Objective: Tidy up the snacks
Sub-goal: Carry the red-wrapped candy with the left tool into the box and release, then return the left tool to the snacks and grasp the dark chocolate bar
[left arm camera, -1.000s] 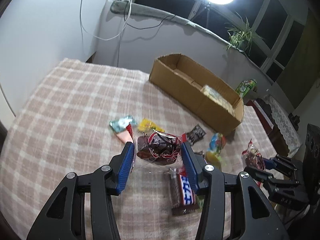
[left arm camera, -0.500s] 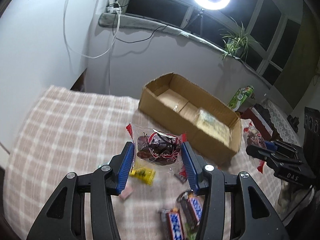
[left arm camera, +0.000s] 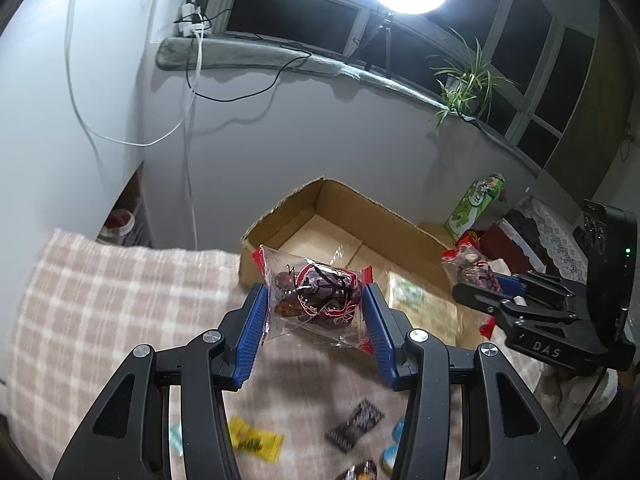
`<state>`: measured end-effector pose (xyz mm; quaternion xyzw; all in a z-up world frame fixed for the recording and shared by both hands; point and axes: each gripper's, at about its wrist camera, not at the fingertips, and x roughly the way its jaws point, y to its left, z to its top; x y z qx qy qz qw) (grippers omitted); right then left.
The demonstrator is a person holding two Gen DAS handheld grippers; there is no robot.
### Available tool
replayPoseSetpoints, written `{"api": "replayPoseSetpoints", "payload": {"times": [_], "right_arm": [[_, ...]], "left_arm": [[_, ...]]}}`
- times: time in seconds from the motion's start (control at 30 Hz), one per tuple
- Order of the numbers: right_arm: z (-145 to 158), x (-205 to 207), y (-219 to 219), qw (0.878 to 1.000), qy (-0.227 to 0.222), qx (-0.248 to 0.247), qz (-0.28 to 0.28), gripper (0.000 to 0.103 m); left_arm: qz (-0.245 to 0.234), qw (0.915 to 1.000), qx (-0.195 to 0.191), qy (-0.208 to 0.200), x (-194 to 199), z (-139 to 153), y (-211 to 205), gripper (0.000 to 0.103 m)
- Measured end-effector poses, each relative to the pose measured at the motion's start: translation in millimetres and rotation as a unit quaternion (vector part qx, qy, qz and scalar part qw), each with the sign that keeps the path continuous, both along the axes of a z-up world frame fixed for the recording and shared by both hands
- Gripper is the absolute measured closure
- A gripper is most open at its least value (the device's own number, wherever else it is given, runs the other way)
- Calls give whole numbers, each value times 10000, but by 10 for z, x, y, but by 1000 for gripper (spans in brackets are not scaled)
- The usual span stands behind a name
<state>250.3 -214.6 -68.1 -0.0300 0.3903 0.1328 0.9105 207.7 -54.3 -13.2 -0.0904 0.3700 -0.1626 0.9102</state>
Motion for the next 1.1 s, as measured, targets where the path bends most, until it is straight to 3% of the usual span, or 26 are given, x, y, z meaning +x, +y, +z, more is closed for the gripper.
{"api": "replayPoseSetpoints", "payload": {"times": [0.33, 0.6, 0.73, 0.8, 0.87, 0.9, 1.1], "right_arm": [[-160, 606, -130, 9994, 299, -77, -155, 66], [-300, 817, -174, 9986, 484, -89, -213, 66], [-315, 852, -163, 9986, 478, -114, -190, 65], [-316, 851, -153, 9986, 479, -133, -157, 61], [-305, 859, -147, 9988, 444, -160, -152, 43], [-297, 852, -149, 9989, 416, -164, -157, 39], [-238, 814, -162, 9992, 339, -151, -171, 38]], "left_arm": [[-91, 9996, 159, 225, 436, -188, -220, 56], [-220, 9987, 337, 301, 554, -286, -355, 55], [-286, 9981, 394, 371, 568, -316, -403, 49], [-274, 9980, 421, 381, 569, -320, -416, 43], [-258, 9981, 413, 384, 563, -317, -412, 41], [-252, 9981, 412, 380, 558, -313, -410, 41], [-213, 9984, 384, 353, 540, -269, -375, 40]]}}
